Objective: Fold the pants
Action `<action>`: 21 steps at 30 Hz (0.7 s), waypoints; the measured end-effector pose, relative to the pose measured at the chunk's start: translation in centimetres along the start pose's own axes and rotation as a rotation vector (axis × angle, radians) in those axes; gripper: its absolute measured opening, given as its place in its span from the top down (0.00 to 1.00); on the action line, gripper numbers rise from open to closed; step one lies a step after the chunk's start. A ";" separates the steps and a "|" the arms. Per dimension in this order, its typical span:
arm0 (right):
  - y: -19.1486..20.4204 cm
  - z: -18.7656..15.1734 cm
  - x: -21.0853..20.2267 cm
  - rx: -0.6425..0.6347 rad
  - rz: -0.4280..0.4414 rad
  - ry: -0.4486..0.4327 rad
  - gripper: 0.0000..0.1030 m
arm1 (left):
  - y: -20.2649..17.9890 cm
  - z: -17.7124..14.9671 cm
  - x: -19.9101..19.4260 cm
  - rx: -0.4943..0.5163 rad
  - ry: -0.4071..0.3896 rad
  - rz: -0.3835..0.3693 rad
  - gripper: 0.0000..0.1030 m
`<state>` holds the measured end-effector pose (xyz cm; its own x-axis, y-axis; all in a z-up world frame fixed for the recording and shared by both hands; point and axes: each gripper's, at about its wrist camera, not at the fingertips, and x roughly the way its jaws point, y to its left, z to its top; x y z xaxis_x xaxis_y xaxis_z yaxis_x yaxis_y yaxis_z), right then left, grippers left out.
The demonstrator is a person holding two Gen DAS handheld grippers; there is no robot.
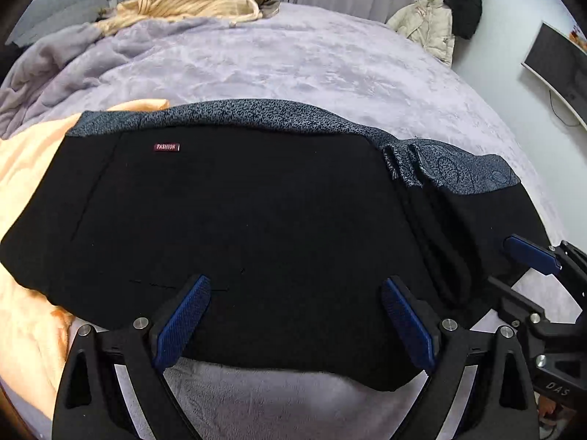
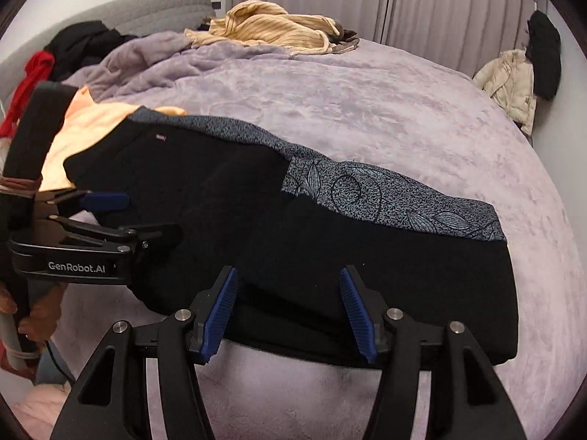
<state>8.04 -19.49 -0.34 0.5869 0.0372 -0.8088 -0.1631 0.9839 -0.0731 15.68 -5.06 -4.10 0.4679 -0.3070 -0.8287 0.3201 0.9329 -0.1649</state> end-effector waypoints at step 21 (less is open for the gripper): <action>0.1 -2.6 0.8 0.224 0.126 0.044 0.37 | -0.1 -1.0 -0.8 0.014 -0.021 0.025 0.07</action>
<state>6.44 -19.81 -2.47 0.5375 0.1591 -0.8282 -0.0498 0.9863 0.1571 14.46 -4.73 -3.89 0.4928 -0.2874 -0.8213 0.3196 0.9377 -0.1364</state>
